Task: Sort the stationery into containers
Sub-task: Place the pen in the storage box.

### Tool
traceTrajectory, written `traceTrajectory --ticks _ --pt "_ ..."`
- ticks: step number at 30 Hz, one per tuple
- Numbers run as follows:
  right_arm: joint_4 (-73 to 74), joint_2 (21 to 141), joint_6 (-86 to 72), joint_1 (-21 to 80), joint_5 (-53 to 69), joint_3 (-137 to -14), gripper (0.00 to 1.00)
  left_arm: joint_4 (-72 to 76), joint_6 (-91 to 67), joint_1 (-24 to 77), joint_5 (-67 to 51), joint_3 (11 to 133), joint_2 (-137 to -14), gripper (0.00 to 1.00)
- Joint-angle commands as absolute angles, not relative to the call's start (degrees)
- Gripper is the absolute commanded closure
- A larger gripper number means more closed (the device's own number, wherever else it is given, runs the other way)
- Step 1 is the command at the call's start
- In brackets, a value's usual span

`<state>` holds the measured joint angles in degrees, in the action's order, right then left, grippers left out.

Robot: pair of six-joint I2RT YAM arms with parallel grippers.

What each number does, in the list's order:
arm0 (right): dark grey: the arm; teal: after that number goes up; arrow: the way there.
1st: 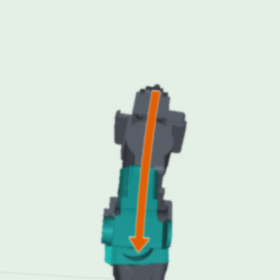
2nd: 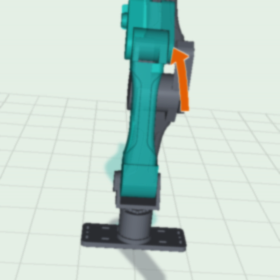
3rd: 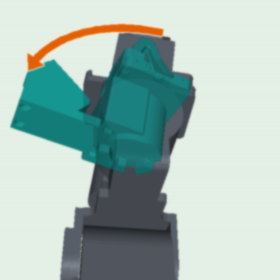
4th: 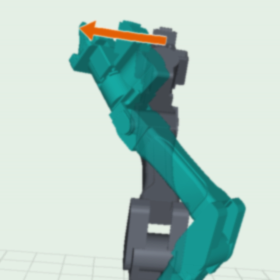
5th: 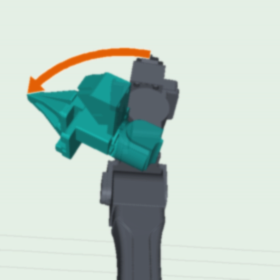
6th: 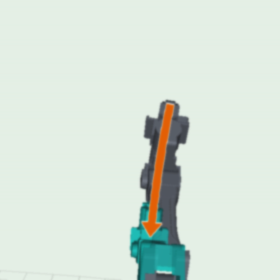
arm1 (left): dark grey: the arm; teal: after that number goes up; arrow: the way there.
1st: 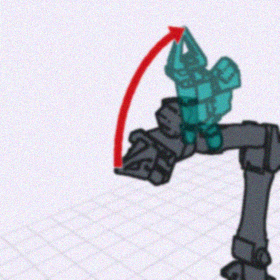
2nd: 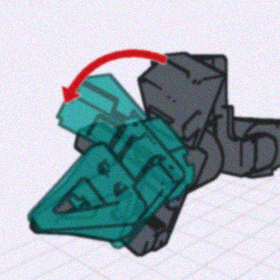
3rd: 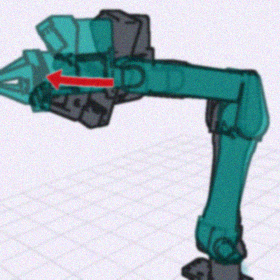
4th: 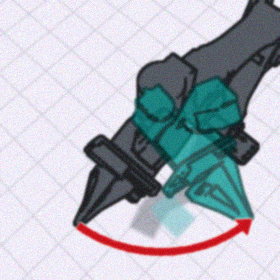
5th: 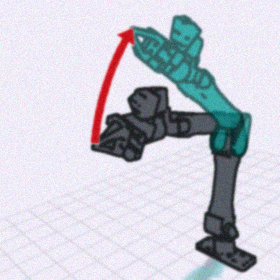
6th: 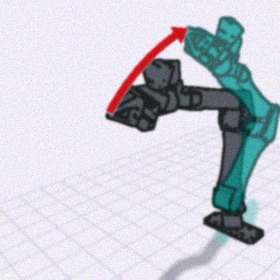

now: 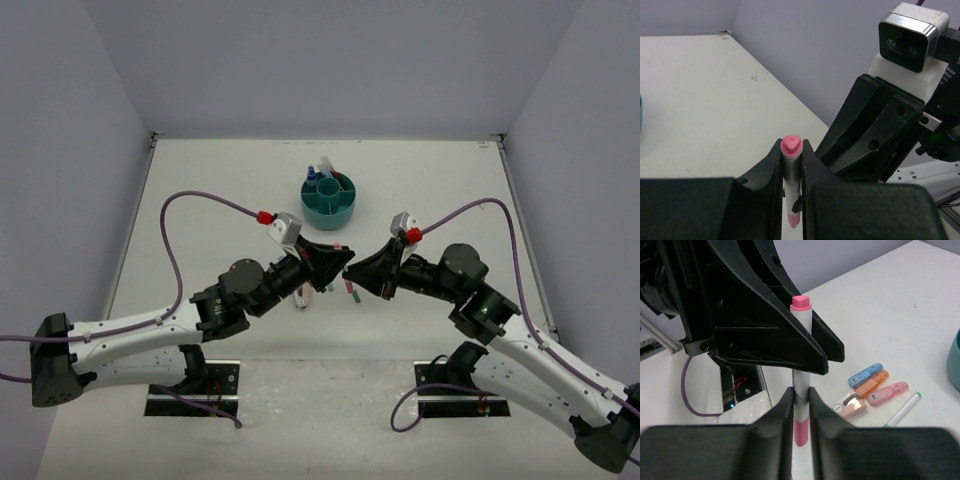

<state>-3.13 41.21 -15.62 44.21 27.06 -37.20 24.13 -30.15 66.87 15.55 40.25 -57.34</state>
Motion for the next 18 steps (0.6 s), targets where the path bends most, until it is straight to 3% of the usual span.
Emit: traceTrajectory --ticks 1,2,3,6,8,18 --pt "-7.33 38.89 -16.13 44.25 20.48 -35.33 0.28 26.36 -26.24 66.58 23.78 43.16 -59.41 1.0" --pt "-6.83 38.26 -16.8 44.21 17.51 -34.86 0.06 26.19 -25.23 66.51 27.84 43.75 -60.07 1.0" --pt "-5.8 37.71 -17.61 44.21 13.08 -34.59 0.02 26.19 -23.88 66.45 32.12 44.29 -60.93 1.0" --pt "-3.08 35.38 -25.48 44.19 -20.23 -32.05 0.01 26.5 -20.45 63.78 43.84 46.4 -66.1 1.0" --pt "-2.99 32.84 -28.75 44.12 -27.67 -29.01 0.01 28.63 -18.21 60.15 45.03 48.27 -69.21 1.0" --pt "-0.53 32.4 -29.72 43.74 -31.34 -28.73 0.01 48.31 -9.31 47.09 36.42 56.58 -85.7 1.0"
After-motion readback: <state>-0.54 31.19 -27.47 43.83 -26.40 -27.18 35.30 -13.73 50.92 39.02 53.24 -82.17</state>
